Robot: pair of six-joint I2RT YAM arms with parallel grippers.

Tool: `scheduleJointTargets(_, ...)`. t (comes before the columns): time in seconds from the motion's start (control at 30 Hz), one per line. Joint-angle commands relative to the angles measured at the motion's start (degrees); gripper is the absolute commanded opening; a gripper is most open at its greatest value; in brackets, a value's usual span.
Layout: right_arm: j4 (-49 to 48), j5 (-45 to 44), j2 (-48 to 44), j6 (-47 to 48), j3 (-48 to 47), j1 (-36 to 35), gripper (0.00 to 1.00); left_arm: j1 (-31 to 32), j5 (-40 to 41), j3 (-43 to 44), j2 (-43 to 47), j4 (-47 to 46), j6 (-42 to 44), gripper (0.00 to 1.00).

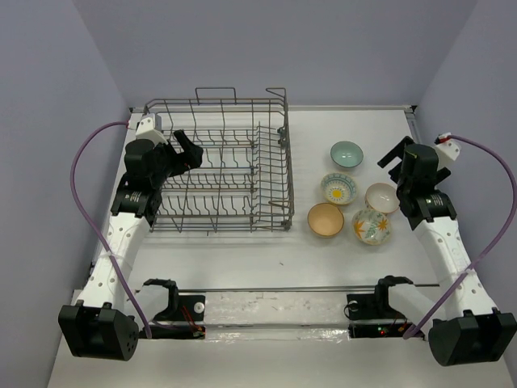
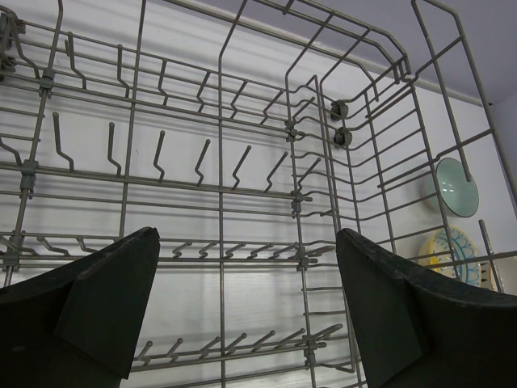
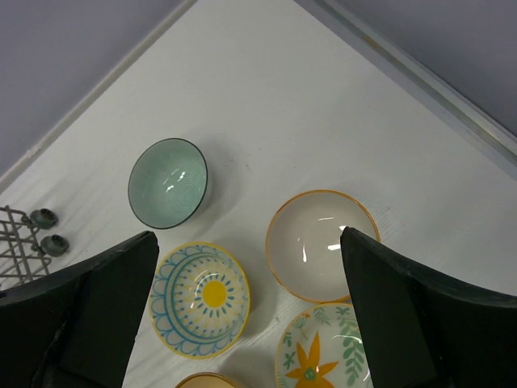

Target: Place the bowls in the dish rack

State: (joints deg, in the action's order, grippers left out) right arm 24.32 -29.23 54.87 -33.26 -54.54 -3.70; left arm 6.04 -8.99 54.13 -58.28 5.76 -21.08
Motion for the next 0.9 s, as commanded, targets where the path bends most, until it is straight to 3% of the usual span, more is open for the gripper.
scheduleJointTargets(0.0,2.0,-6.8,1.5,-3.2,0.8,0.4,1.00,0.3,-0.2,0.7,0.8,-2.3,0.7,0.99)
scheduleJointTargets(0.3,4.9,-9.6,5.7,-9.1,5.4,2.6,1.00,0.3,0.0,0.8,0.5,-2.1,0.9,0.99)
scheduleJointTargets(0.57,5.6,-3.3,6.6,-9.0,10.6,10.6,1.00,0.3,0.2,0.7,0.1,-2.1,0.8,0.99)
scheduleJointTargets(0.73,5.2,-1.7,8.2,-9.5,11.3,11.7,1.00,0.3,0.1,0.8,0.0,-2.2,0.8,0.99)
scheduleJointTargets(0.87,3.1,0.9,9.5,-10.2,12.4,11.7,0.90,0.3,0.2,0.7,0.0,-2.2,0.8,0.99)
